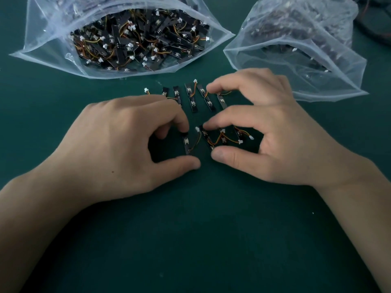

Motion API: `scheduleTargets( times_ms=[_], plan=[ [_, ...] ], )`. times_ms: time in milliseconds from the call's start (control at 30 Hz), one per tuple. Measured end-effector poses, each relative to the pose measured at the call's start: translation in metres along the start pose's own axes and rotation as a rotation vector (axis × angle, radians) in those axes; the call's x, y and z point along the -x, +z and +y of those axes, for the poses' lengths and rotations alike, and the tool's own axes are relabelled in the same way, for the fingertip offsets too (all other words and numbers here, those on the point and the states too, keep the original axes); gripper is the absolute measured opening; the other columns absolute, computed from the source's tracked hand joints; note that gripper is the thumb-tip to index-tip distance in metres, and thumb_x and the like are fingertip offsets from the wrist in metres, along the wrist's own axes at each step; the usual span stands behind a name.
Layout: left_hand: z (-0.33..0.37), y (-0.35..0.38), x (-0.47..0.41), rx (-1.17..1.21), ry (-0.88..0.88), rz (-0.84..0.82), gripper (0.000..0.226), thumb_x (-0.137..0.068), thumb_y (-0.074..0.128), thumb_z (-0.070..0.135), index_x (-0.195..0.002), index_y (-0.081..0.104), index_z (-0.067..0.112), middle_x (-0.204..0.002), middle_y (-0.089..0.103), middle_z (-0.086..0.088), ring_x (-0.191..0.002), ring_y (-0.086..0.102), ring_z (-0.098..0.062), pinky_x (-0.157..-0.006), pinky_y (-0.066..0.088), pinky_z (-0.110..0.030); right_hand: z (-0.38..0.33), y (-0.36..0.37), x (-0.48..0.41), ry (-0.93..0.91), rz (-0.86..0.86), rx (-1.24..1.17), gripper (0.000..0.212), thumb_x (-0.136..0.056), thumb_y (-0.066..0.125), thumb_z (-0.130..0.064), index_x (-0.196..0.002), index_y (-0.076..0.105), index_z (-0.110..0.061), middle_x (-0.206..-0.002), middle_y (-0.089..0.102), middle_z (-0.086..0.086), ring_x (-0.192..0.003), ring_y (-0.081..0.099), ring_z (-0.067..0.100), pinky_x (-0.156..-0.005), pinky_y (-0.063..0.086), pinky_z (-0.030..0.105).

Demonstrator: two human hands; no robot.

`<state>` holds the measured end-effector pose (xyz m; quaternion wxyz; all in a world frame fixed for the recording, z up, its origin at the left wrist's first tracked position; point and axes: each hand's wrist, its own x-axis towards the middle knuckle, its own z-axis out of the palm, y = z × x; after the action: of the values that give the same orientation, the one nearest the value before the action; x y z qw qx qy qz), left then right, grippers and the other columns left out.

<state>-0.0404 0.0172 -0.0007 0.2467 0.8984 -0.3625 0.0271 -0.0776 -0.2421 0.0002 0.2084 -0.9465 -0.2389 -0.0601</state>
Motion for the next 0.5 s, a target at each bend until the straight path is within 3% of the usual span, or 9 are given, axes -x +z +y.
scheduleTargets(
  times_ms=[300,500],
  plan=[
    [-0.0015,0.0036,-0.0001,0.027,-0.049,0.048,0.040,-0.081,0.067,0.073,-0.104,0.065,0.040,-0.084,0.055,0.016,-0.070,0.056,-0.006,-0.057,0.048,-0.035,-0.0011,0.0068,-0.0039,0.024,0.055,0.038,0.035,-0.093,0.067,-0.054,-0.113,0.077,-0.027,-0.142,0.057,-0.005,-0.137,0.044,0.018,-0.115,0.026,0.036],
    [-0.0023,0.0039,-0.0002,0.027,-0.055,0.051,0.042,-0.081,0.065,0.077,-0.104,0.064,0.041,-0.084,0.055,0.017,-0.070,0.056,-0.004,-0.058,0.048,-0.035,0.0013,0.0064,-0.0032,0.040,0.159,-0.085,0.031,-0.097,0.068,-0.045,-0.116,0.075,-0.021,-0.134,0.061,-0.005,-0.131,0.052,0.016,-0.114,0.037,0.047]
  ],
)
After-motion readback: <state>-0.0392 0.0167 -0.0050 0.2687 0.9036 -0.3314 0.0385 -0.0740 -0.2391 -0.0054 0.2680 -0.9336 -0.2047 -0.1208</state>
